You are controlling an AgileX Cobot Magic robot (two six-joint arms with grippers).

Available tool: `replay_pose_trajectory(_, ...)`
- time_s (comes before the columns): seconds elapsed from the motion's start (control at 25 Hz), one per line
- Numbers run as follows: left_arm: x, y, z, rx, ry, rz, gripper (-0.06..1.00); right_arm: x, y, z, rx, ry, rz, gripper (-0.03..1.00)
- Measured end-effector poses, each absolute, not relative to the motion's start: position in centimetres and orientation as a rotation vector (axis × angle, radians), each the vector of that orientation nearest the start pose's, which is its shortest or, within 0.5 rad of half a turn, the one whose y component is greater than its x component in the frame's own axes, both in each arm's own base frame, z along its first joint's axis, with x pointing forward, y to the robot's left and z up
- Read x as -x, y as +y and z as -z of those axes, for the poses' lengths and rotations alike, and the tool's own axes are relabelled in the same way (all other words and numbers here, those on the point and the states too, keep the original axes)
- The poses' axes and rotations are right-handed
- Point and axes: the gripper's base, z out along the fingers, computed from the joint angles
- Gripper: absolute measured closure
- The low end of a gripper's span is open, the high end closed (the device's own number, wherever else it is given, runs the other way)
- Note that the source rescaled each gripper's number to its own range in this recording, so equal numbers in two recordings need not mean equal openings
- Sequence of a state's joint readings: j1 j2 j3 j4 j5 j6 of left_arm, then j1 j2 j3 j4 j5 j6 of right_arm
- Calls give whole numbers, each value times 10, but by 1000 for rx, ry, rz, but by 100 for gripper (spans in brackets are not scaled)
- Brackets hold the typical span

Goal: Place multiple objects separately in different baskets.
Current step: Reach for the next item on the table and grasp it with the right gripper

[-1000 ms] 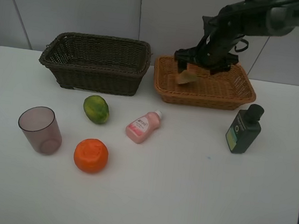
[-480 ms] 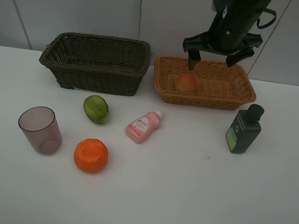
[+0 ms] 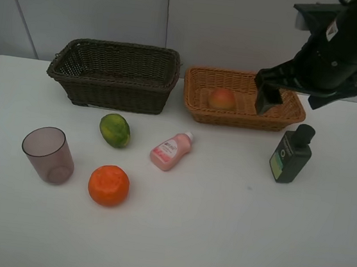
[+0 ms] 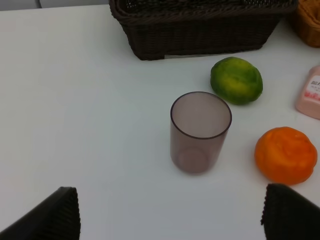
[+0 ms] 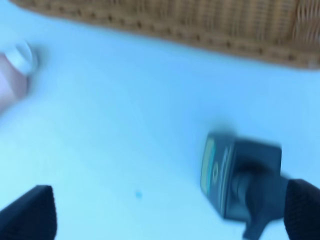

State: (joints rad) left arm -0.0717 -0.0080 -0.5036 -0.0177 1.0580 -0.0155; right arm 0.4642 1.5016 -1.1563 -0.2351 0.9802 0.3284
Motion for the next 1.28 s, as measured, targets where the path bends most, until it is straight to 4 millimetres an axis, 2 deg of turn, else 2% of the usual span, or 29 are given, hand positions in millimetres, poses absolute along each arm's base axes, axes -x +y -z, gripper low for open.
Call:
replay_pose_trajectory(0.24,7,-1,-278,-58,2030,76,1,-242,105,-283,288,2743,38,-3)
replay_pose_trajectory(0.4,7,-1,-278,-58,2030,76,1,-238,99,-287,224,2734,30,-3)
replay_pose_trajectory(0.68,7,-1,-278,-58,2030,76,1,-259,70,-277,61,2747,84,-3)
replay_pose_trajectory(0.84,7,-1,-278,-58,2030,76,1,-271,64,-267,54,2747,85,-3)
replay_pose_trajectory(1.12,7,-1,-278,-58,2030,76,1,-298,65,-224,76,2821,77,-3)
replay_pose_trajectory(1.28,7,-1,-278,-58,2030,76,1,-305,61,-203,59,2886,101,-3)
